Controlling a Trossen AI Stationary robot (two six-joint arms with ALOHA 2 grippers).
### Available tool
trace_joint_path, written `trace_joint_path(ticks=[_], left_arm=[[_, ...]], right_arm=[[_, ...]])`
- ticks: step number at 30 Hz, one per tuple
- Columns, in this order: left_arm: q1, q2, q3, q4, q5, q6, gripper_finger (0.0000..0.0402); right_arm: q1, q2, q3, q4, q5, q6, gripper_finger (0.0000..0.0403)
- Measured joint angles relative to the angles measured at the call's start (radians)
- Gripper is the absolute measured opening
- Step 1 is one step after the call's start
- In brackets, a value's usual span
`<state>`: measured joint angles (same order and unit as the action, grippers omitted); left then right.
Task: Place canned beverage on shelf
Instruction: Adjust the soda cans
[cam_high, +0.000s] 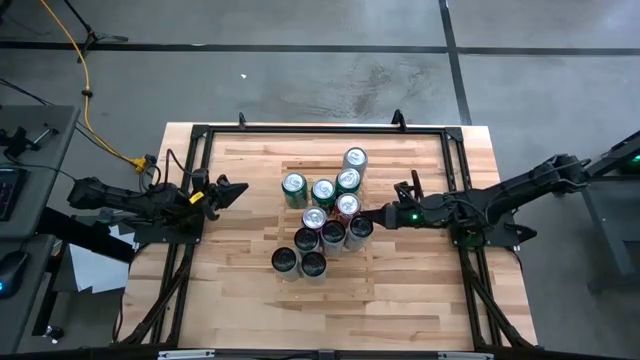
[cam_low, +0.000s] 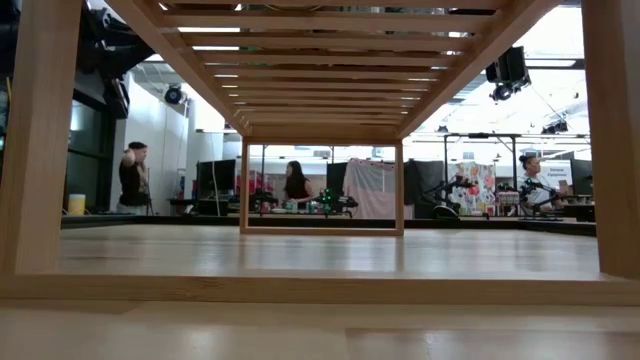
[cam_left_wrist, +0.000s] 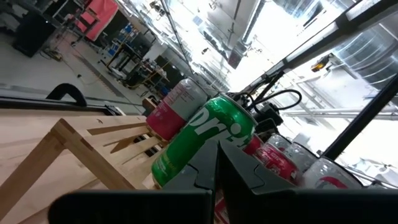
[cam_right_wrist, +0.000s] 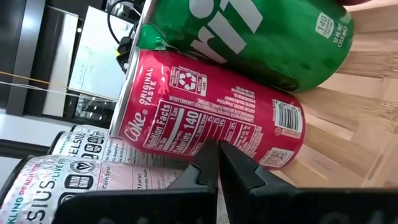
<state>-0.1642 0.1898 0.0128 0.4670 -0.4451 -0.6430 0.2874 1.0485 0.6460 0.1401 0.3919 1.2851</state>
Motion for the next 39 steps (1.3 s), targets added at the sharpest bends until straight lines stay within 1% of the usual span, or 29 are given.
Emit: trace_joint_path(ticks=[7,12,15,20,27,29,32,35,37,39], left_arm=[[0.000,0.000,0.000,0.000,-0.019,0.004,0.0008],[0.000,0.000,0.000,0.000,-0.019,0.004,0.0007],[0.000,0.000,0.000,0.000,-0.019,0.001,0.0007],[0.000,0.000,0.000,0.001,-0.019,0.000,0.0007],[0.000,0.000,0.000,0.001,-0.018,0.006,0.0007],[0.000,0.000,0.009,-0.007,-0.015,0.040,0.0007],[0.000,0.000,0.044,-0.010,0.002,0.145,0.0007],[0.000,0.000,0.103,-0.074,0.015,0.246,0.0007],[0.000,0.006,0.170,-0.177,0.022,0.289,0.0007],[0.000,0.027,0.255,-0.314,0.025,0.316,0.0007]], right_arm=[[0.000,0.004,0.000,0.022,-0.010,0.001,0.0000],[0.000,0.061,0.002,0.103,-0.054,0.017,0.0000],[0.000,0.092,0.002,0.133,-0.055,0.017,0.0000],[0.000,0.097,0.002,0.141,-0.055,0.017,0.0000],[-0.002,0.056,0.001,0.125,-0.060,-0.010,0.0000],[-0.002,0.032,0.001,0.105,-0.048,-0.031,0.0000],[-0.002,-0.023,0.001,0.077,-0.003,-0.070,0.0000],[-0.002,-0.082,0.000,0.070,0.040,-0.147,0.0000],[-0.002,-0.125,0.000,0.074,0.059,-0.201,0.0000],[-0.002,-0.165,0.000,0.077,0.078,-0.244,0.0000]])
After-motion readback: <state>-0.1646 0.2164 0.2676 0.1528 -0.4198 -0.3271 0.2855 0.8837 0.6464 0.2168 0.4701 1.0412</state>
